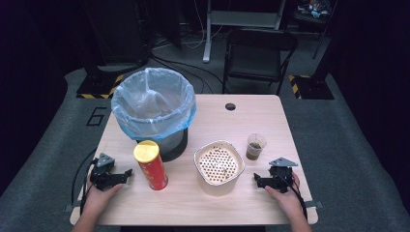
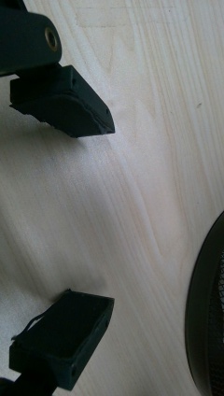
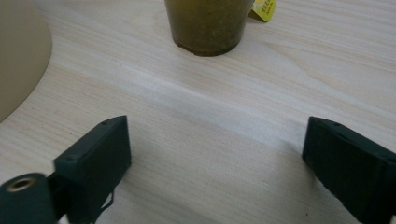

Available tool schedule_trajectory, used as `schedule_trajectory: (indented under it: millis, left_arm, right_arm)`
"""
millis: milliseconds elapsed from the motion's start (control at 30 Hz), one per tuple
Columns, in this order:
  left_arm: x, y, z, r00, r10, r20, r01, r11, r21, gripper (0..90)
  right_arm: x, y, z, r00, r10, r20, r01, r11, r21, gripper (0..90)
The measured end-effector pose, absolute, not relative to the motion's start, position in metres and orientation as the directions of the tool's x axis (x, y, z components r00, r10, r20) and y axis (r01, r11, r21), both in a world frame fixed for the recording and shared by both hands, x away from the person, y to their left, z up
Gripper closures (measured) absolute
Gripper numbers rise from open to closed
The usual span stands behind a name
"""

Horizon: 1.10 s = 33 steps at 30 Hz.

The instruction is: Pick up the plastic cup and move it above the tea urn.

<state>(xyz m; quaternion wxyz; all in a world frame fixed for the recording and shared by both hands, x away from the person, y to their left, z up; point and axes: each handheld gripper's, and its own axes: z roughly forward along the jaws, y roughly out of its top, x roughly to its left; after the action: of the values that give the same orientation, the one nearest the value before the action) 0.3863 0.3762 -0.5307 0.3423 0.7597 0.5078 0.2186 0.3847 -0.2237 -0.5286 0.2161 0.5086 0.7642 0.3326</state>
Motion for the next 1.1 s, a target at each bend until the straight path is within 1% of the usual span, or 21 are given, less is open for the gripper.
schedule_trajectory:
  millis: [33,67,100,133,167,233,267,367,400,433,500,567,600,667,700,767,800,867,900,967,1100]
  left_arm:
    - [0.386,0.376,-0.531,0.389,0.921,-0.015,0.622,-0.25,0.742,14.1]
    - [0.386,0.376,-0.531,0.388,0.921,-0.016,0.622,-0.249,0.743,14.1]
    - [0.386,0.376,-0.531,0.388,0.921,-0.016,0.622,-0.249,0.743,14.2]
    - [0.386,0.376,-0.531,0.387,0.922,-0.016,0.619,-0.247,0.745,14.2]
    - [0.387,0.376,-0.531,0.385,0.923,-0.014,0.616,-0.245,0.749,14.3]
    - [0.387,0.376,-0.531,0.387,0.922,-0.013,0.619,-0.249,0.745,14.3]
    - [0.387,0.377,-0.53,0.393,0.919,-0.012,0.623,-0.257,0.739,14.2]
    - [0.387,0.377,-0.53,0.392,0.92,-0.013,0.624,-0.255,0.739,14.3]
    - [0.386,0.377,-0.53,0.391,0.92,-0.016,0.628,-0.255,0.735,14.3]
    - [0.386,0.377,-0.53,0.391,0.92,-0.016,0.628,-0.255,0.735,14.4]
    - [0.386,0.376,-0.53,0.387,0.922,-0.012,0.621,-0.251,0.743,14.4]
    - [0.386,0.376,-0.531,0.385,0.923,-0.007,0.616,-0.251,0.747,14.5]
    - [0.385,0.375,-0.531,0.384,0.923,-0.011,0.616,-0.248,0.747,14.7]
    - [0.385,0.375,-0.531,0.384,0.923,-0.012,0.616,-0.246,0.748,14.7]
    - [0.385,0.376,-0.53,0.389,0.921,-0.014,0.623,-0.251,0.741,14.7]
    - [0.385,0.376,-0.53,0.388,0.922,-0.014,0.622,-0.251,0.742,14.7]
    - [0.385,0.376,-0.53,0.389,0.921,-0.014,0.622,-0.252,0.741,14.7]
    - [0.385,0.376,-0.53,0.389,0.921,-0.014,0.623,-0.251,0.741,14.7]
    - [0.385,0.376,-0.53,0.389,0.921,-0.014,0.623,-0.251,0.741,14.7]
    - [0.385,0.376,-0.53,0.388,0.922,-0.014,0.623,-0.251,0.741,14.7]
    - [0.385,0.376,-0.53,0.389,0.921,-0.014,0.623,-0.252,0.741,14.7]
  right_arm:
    - [0.384,-0.224,-0.528,-0.389,0.921,0.005,0.633,0.264,0.728,11.9]
    - [0.382,-0.225,-0.525,-0.397,0.918,-0.001,0.633,0.274,0.724,18.7]
    - [0.382,-0.225,-0.525,-0.397,0.918,-0.001,0.633,0.274,0.724,18.7]
    - [0.382,-0.225,-0.524,-0.393,0.92,0.002,0.638,0.271,0.721,21.1]
    - [0.38,-0.225,-0.522,-0.381,0.924,0.012,0.646,0.258,0.719,29.2]
    - [0.38,-0.224,-0.521,-0.383,0.924,0.016,0.645,0.255,0.72,30.7]
    - [0.377,-0.223,-0.515,-0.393,0.919,0.017,0.644,0.263,0.718,36.3]
    - [0.372,-0.22,-0.507,-0.391,0.92,0.034,0.639,0.245,0.729,40.5]
    - [0.367,-0.217,-0.497,-0.411,0.911,0.029,0.622,0.257,0.739,44.9]
    - [0.367,-0.217,-0.497,-0.411,0.911,0.029,0.622,0.257,0.739,44.9]
    - [0.364,-0.213,-0.485,-0.438,0.899,0.021,0.6,0.275,0.752,48.2]
    - [0.361,-0.211,-0.473,-0.445,0.895,0.025,0.584,0.268,0.766,51.2]
    - [0.358,-0.21,-0.457,-0.455,0.887,0.085,0.587,0.227,0.777,57.7]
    - [0.358,-0.21,-0.452,-0.464,0.88,0.103,0.589,0.22,0.777,59.5]
    - [0.355,-0.206,-0.437,-0.486,0.868,0.102,0.564,0.223,0.795,61.6]
    - [0.353,-0.202,-0.43,-0.5,0.86,0.103,0.547,0.222,0.807,61.9]
    - [0.35,-0.195,-0.416,-0.537,0.837,0.107,0.514,0.224,0.828,62.0]
    - [0.35,-0.186,-0.405,-0.569,0.816,0.106,0.491,0.232,0.84,61.7]
    - [0.35,-0.186,-0.405,-0.569,0.816,0.106,0.491,0.232,0.84,61.7]
    - [0.355,-0.172,-0.399,-0.598,0.794,0.106,0.483,0.251,0.839,60.2]
    - [0.361,-0.16,-0.403,-0.618,0.778,0.111,0.495,0.275,0.824,59.6]
